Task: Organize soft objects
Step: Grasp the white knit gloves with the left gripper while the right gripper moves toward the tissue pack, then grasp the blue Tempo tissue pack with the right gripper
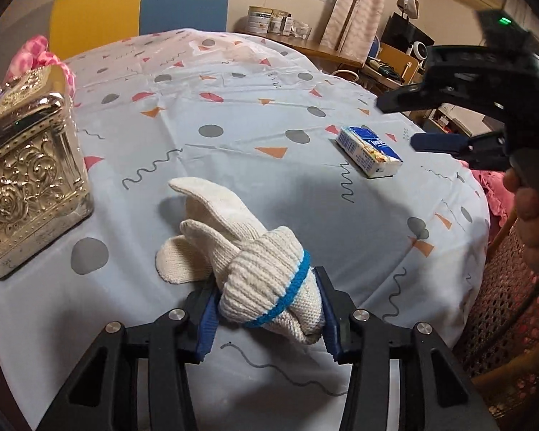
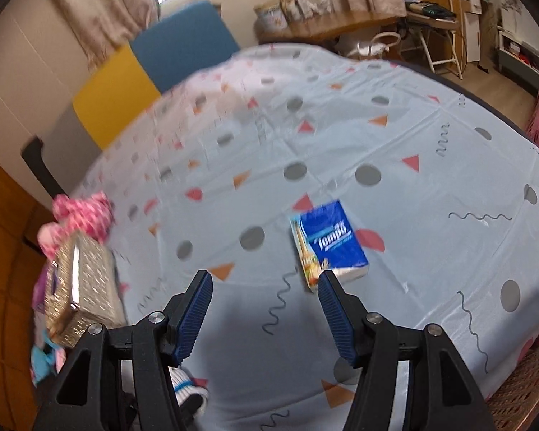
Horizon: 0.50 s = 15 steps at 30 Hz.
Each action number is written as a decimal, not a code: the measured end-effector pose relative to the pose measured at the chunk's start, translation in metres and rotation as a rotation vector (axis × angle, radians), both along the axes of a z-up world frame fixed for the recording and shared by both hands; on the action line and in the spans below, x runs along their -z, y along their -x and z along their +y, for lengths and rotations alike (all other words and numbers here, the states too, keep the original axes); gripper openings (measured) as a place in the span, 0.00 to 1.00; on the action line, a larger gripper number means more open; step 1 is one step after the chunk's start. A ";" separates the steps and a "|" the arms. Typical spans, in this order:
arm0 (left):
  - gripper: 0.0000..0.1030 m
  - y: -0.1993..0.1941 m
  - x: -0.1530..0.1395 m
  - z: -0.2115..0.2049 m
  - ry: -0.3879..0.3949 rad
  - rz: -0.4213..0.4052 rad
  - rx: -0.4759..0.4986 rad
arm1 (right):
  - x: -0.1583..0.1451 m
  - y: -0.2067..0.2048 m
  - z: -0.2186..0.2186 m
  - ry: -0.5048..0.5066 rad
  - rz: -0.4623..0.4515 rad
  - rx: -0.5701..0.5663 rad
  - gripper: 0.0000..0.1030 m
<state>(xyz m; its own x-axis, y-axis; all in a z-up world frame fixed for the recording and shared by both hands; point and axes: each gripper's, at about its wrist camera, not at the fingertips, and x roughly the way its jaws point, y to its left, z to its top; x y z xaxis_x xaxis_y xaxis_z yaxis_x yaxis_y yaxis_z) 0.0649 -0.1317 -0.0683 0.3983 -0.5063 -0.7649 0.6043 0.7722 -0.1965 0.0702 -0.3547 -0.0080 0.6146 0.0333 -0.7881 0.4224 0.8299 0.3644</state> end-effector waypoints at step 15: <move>0.47 0.001 0.003 0.008 0.072 -0.018 -0.005 | 0.043 -0.082 -0.007 0.263 0.261 -0.079 0.74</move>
